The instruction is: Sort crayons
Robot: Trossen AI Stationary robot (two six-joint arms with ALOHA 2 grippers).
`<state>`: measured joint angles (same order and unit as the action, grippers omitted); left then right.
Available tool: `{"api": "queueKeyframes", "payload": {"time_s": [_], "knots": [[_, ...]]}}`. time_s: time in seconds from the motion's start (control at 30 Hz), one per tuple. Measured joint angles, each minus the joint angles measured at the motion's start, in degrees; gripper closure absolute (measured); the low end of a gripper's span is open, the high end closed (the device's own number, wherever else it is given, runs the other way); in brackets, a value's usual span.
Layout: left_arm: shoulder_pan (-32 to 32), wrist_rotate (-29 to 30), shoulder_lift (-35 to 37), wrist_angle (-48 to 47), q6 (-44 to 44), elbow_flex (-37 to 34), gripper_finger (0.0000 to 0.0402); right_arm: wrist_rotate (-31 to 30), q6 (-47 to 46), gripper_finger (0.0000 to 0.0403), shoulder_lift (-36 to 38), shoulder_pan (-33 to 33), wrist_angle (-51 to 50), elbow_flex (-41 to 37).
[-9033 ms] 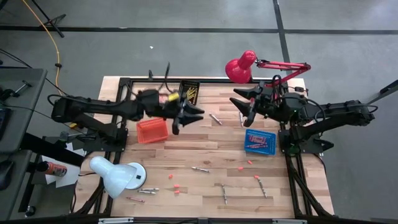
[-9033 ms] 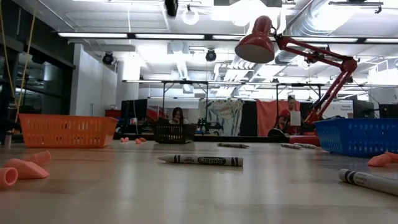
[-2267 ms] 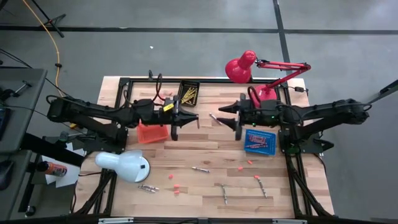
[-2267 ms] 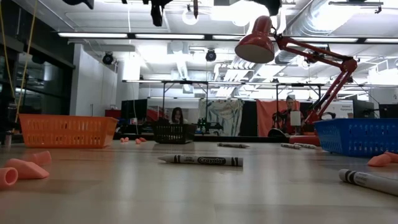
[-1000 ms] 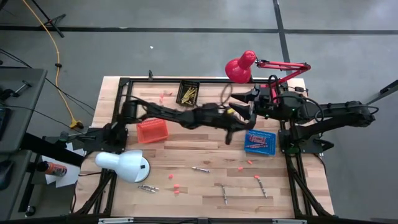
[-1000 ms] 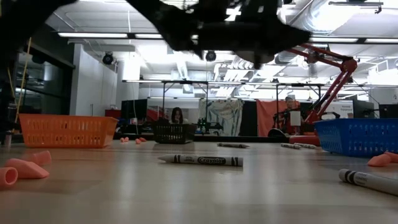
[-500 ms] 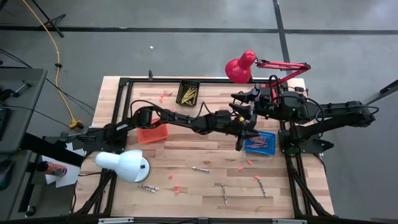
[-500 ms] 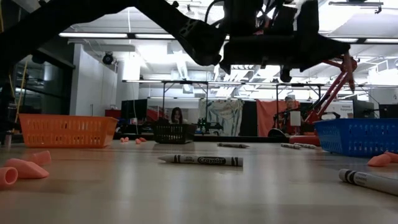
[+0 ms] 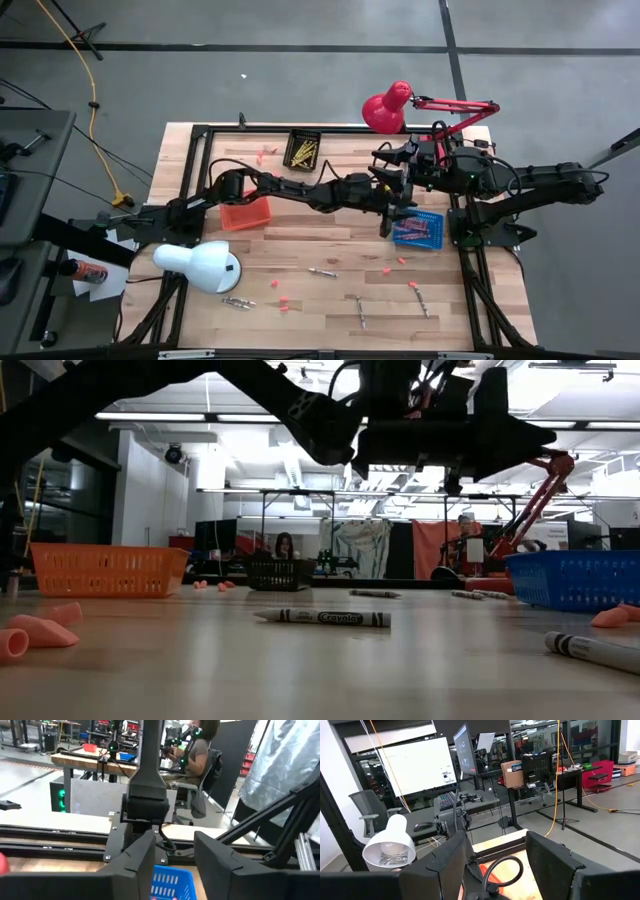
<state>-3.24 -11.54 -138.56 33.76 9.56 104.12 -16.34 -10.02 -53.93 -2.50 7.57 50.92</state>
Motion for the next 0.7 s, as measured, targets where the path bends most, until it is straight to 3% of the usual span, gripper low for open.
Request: {"api": "queueKeyframes", "payload": {"time_s": [0.13, 0.43, 0.57, 0.7], "knots": [[-2.9, -5.5, 4.3, -6.8, 0.4, -0.1, 0.0260, 0.0, 0.0, 0.0203, 0.0, 0.0, 0.1, 0.0], [-12.9, -22.8, 17.3, -37.9, -4.2, -0.6, 0.0267, 0.0, 1.5, 0.0203, 0.0, 0.0, 0.3, 0.0], [-14.8, -24.0, 24.4, -40.3, -5.4, -5.3, 0.0274, 0.0, 2.4, 0.0203, 0.0, 0.0, 0.0, 0.0], [-14.4, -23.4, 33.8, -35.5, -4.1, -15.0, 0.0277, 0.0, 4.0, 0.0203, 0.0, 0.0, 0.0, 0.0]]}}
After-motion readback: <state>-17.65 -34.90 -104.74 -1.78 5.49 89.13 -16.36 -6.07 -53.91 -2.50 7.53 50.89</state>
